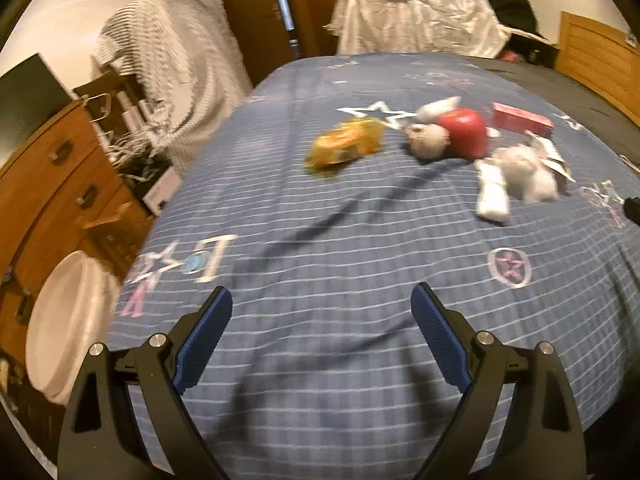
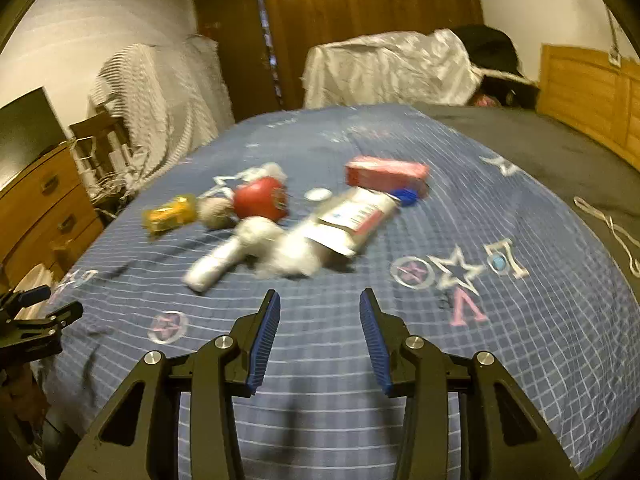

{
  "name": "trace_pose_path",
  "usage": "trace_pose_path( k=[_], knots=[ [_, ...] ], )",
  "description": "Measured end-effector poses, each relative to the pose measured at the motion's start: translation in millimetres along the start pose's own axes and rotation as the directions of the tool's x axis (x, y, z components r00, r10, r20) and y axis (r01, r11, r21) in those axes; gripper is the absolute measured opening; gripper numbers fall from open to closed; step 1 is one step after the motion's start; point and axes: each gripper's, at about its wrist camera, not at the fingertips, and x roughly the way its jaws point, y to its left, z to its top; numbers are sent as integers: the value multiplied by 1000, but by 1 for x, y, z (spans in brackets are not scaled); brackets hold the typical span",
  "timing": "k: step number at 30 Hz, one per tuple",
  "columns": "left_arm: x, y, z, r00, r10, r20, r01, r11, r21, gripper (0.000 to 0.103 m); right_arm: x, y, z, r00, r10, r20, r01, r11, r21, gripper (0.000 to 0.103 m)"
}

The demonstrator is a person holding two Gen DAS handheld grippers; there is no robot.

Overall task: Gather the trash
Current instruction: 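Move both grippers back over the remaining trash on the bed, then grasp the white medicine box with the right gripper while the left gripper grasps the white cloth bundle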

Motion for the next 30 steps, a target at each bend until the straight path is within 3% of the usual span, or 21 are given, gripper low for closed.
trace_pose_path(
  k=[4, 7, 9, 13, 17, 19, 22, 23, 27, 30],
  knots=[
    [6, -25, 9, 996, -84, 16, 83, 996, 36, 88, 24, -28, 1, 999, 2, -36, 1, 997, 73, 44],
    [14, -39, 21, 988, -148, 35, 146, 988, 51, 87, 42, -36, 14, 999, 24, -47, -18, 991, 132, 56],
    [24, -51, 33, 977, -211, 30, 209, 976, 63, 87, 60, -36, 30, 998, 49, -50, -40, 985, 169, 72],
    [41, -73, 54, 954, -297, 28, 294, 952, 85, 86, 102, -26, 62, 996, 65, -66, -50, 976, 214, 80],
    [57, -96, 67, 937, -350, 11, 346, 930, 126, 82, 143, -21, 85, 992, 59, -110, -29, 967, 254, 80],
    [70, -104, 70, 939, -343, -12, 341, 930, 141, 76, 165, -21, 93, 991, 21, -134, 17, 961, 276, 80],
    [93, -110, 72, 931, -355, -81, 363, 923, 126, 53, 190, -25, 93, 982, -19, -190, 76, 952, 298, 77],
    [102, -110, 71, 921, -370, -119, 382, 918, 107, 48, 191, -28, 89, 980, -12, -199, 75, 948, 310, 64],
    [104, -104, 70, 911, -398, -109, 407, 910, 77, 29, 192, -44, 81, 984, 86, -154, -15, 911, 412, 60],
    [100, -97, 67, 909, -406, -101, 412, 909, 61, 26, 177, -53, 81, 989, 123, -83, -72, 889, 453, 58]
  ],
)
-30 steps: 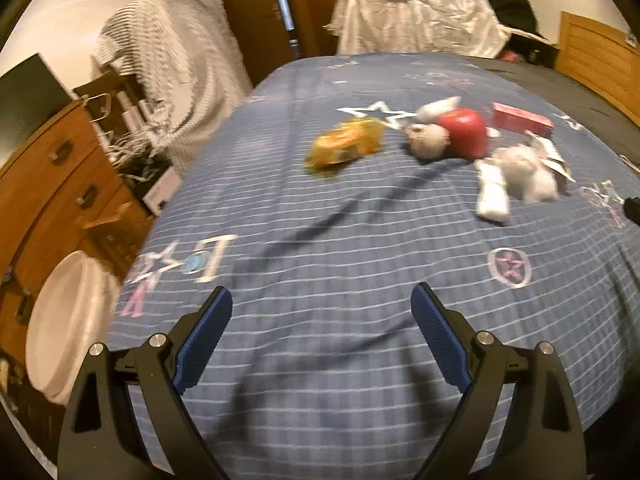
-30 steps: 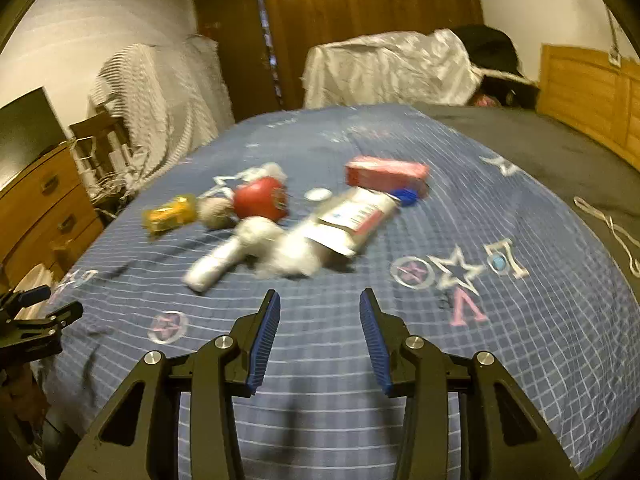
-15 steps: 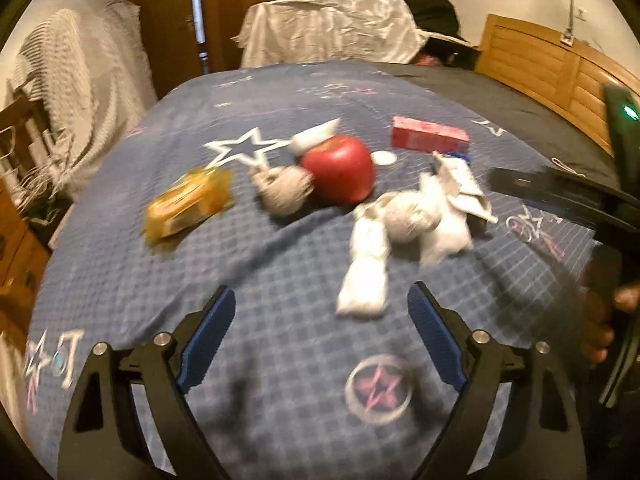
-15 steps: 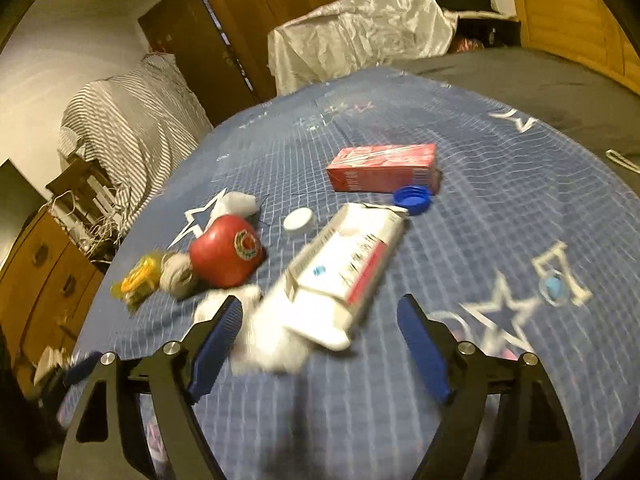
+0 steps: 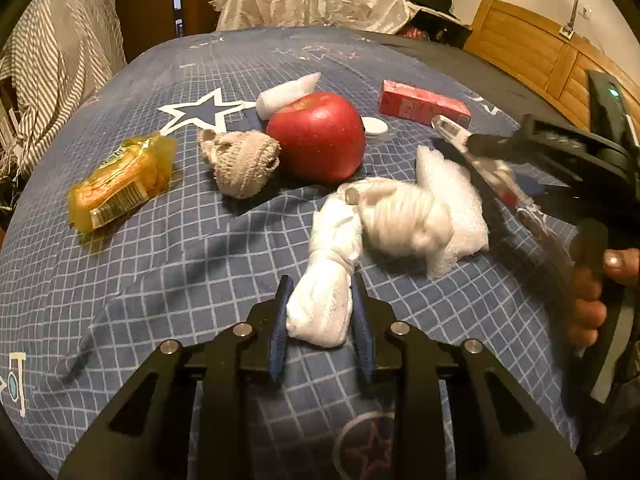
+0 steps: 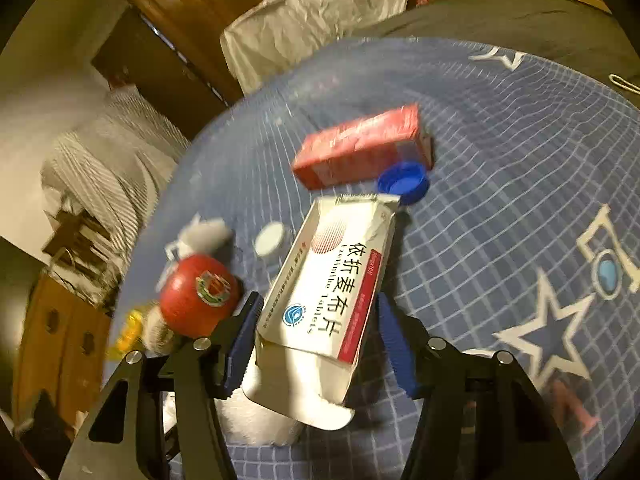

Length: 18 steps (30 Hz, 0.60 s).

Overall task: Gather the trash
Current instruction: 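Grasp the white medicine box with the right gripper while the left gripper grasps the white cloth bundle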

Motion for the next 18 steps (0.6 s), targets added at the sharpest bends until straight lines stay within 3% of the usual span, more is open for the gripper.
trace_pose_path(
  k=[6, 11, 13, 18],
  knots=[
    [-40, 14, -25, 999, 21, 36, -20, 1000, -17, 26, -54, 10, -15, 997, 62, 49, -57, 993, -102, 57],
    [-79, 38, -64, 996, 83, 41, -81, 995, -51, 26, -109, 23, -63, 990, 138, -18, -139, 966, -217, 57],
    [-96, 52, -82, 991, 127, 39, -123, 989, -77, 26, -132, 24, -85, 989, 140, -44, -146, 950, -276, 57],
    [-120, 78, -122, 975, 223, 16, -219, 967, -131, 26, -142, 32, -141, 989, 104, -107, -136, 917, -375, 58]
  ],
)
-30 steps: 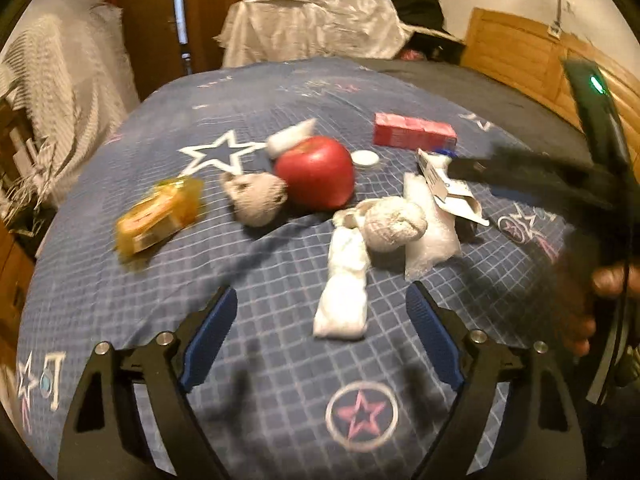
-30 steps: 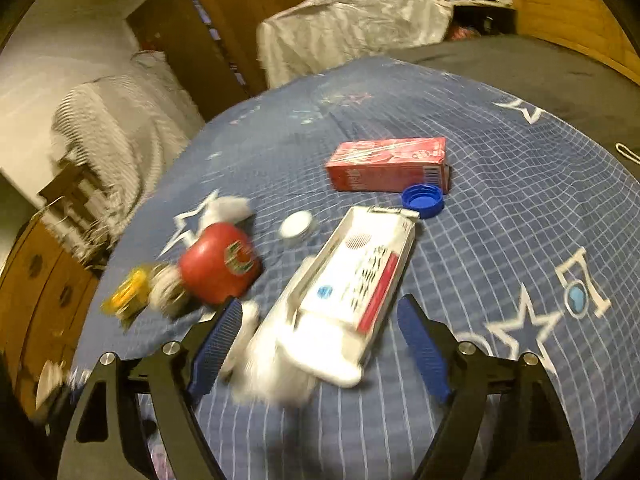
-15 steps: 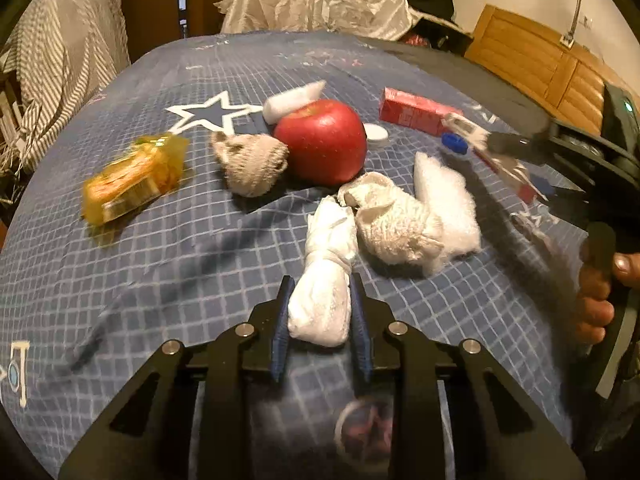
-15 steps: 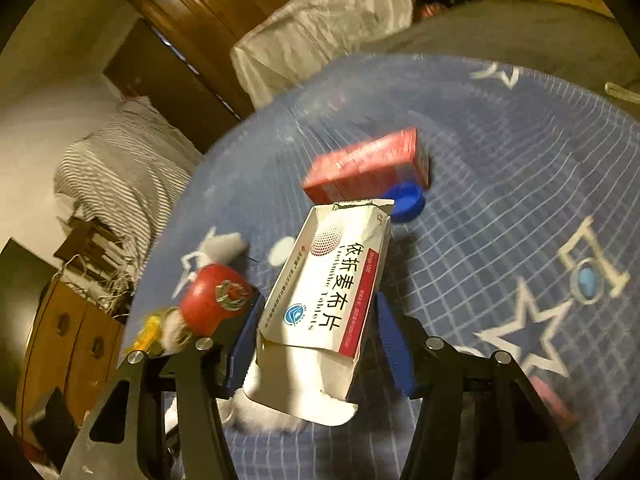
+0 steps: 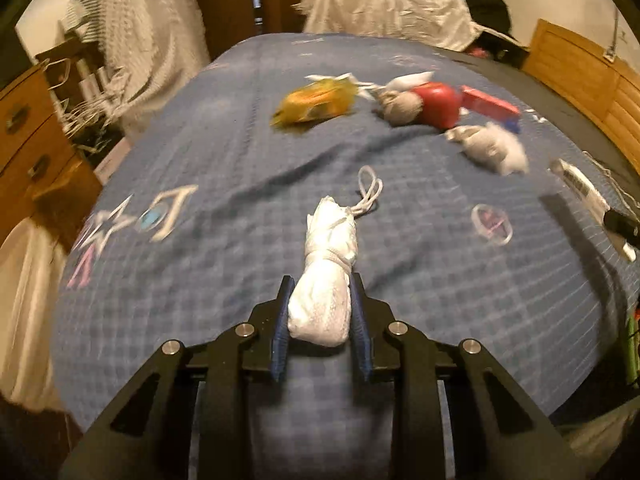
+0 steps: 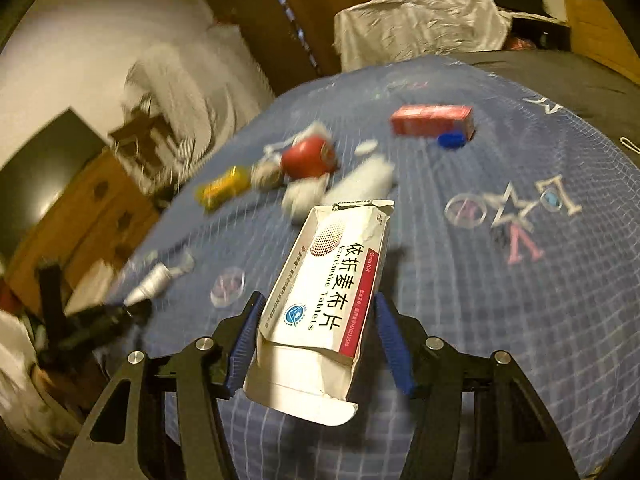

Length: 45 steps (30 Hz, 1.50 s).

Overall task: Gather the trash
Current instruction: 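Grasp the white medicine box with the right gripper while the left gripper grasps the white cloth bundle, then carry the medicine box and cloth bundle in both grippers to the white bucket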

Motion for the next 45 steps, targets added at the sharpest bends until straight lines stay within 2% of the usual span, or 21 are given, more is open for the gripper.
trace_pose_path(
  k=[5, 7, 9, 12, 15, 20, 22, 23, 24, 25, 27, 33, 40, 45],
  knots=[
    [7, 9, -8, 1000, 13, 21, -13, 1000, -26, 30, 21, 9, -22, 999, -47, -25, 46, 998, -51, 62],
    [9, 7, -7, 999, 22, 33, -22, 1000, -17, 34, 21, 13, -29, 998, -67, -19, 65, 995, -82, 64],
    [10, 3, -6, 999, 21, 40, -21, 1000, -12, 44, 26, 11, -28, 996, -85, -19, 83, 992, -98, 68],
    [8, 0, -6, 998, 21, 51, -21, 1000, -6, 53, 23, 9, -26, 995, -105, -5, 104, 991, -83, 77],
    [8, 1, -7, 998, 17, 58, -16, 1000, -13, 56, 19, 10, -23, 995, -101, 5, 101, 993, -55, 80],
    [13, 4, -6, 999, 13, 52, -12, 1000, -24, 56, 27, 16, -24, 994, -107, -37, 105, 993, -48, 80],
    [14, 3, -6, 999, 15, 51, -14, 1000, -23, 56, 31, 19, -25, 991, -131, -42, 128, 990, -66, 72],
    [14, 3, -6, 999, 11, 52, -10, 1000, -25, 51, 32, 19, -25, 988, -147, -46, 143, 987, -74, 62],
    [14, 3, -6, 999, 1, 51, 0, 1000, -24, 42, 33, 18, -24, 987, -151, -47, 147, 986, -76, 59],
    [14, 2, -7, 999, -1, 50, 2, 1000, -24, 40, 32, 17, -24, 988, -148, -45, 144, 987, -73, 58],
    [13, 2, -7, 999, -5, 52, 6, 1000, -27, 26, 29, 14, -25, 989, -142, -38, 139, 988, -62, 55],
    [9, 4, -7, 999, 1, 48, 2, 999, -48, 21, 22, 13, -25, 992, -124, -22, 123, 991, -48, 51],
    [-6, -2, -3, 997, 62, 50, -60, 997, -40, 21, 7, 29, -25, 995, -98, 12, 99, 992, -77, 50],
    [-18, -5, -3, 993, 97, 64, -95, 995, -30, 21, 2, 47, -30, 997, -73, 6, 74, 991, -110, 50]
  ],
)
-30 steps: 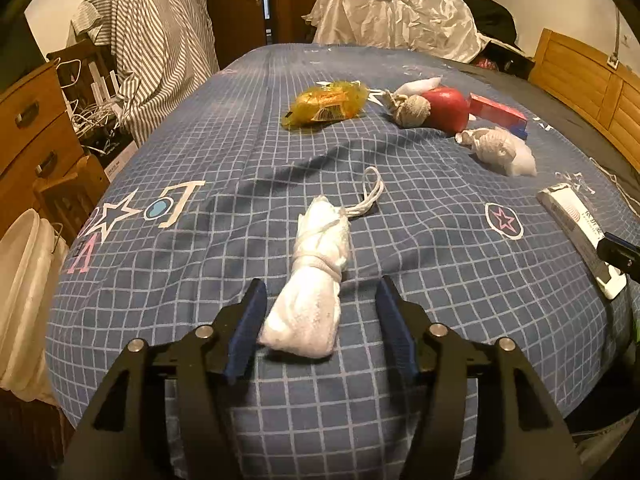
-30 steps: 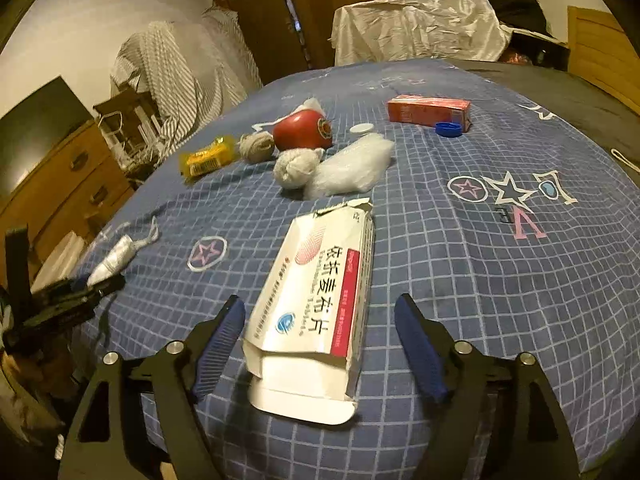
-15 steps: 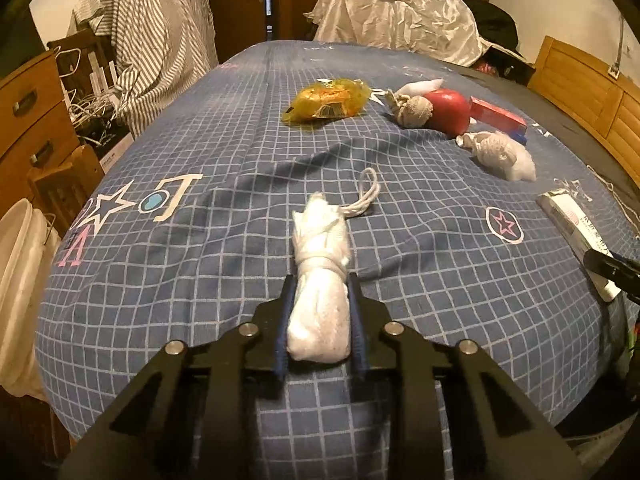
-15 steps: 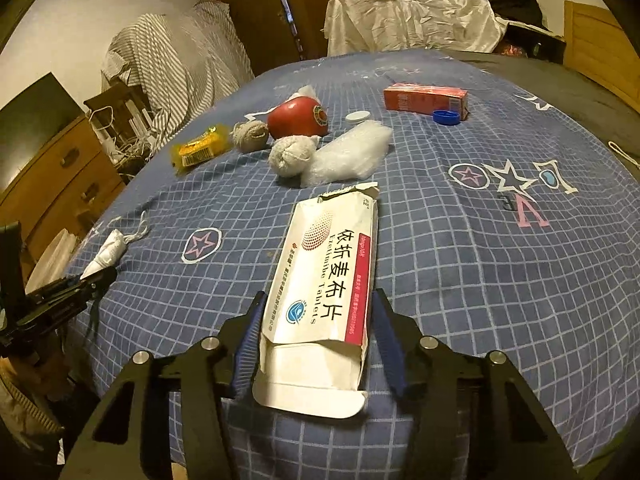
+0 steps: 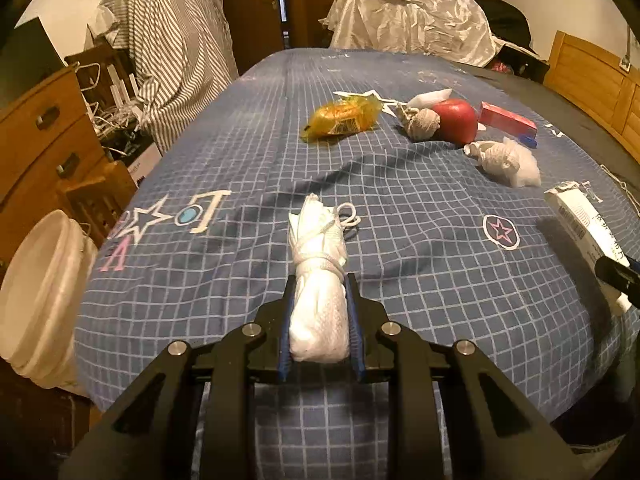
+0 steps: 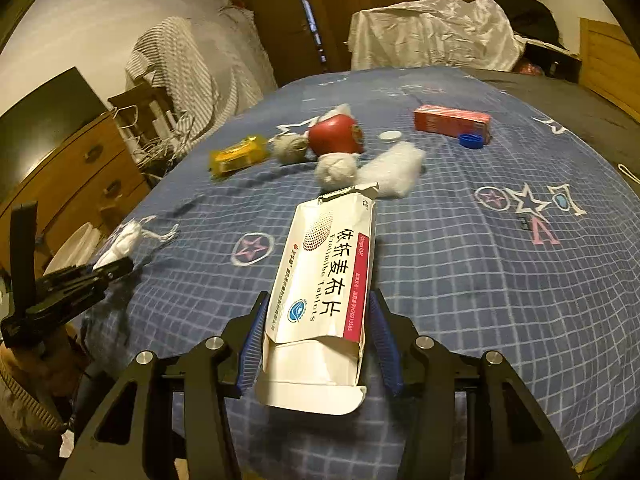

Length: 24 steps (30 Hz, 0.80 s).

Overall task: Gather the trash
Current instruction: 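Carry the medicine box and cloth bundle in both grippers to the white bucket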

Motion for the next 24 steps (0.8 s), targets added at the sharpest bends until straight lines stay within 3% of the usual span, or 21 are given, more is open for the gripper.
trace_pose_path(
  k=[16, 24],
  knots=[
    [-32, 14, -2, 997, 52, 52, -51, 999, -19, 21, -18, 54, 1, 998, 58, 12, -57, 994, -98, 50],
    [-45, 47, 5, 991, 106, 76, -101, 993, -63, 21, -12, 97, 20, 992, 128, -12, -129, 981, -143, 50]
  ],
)
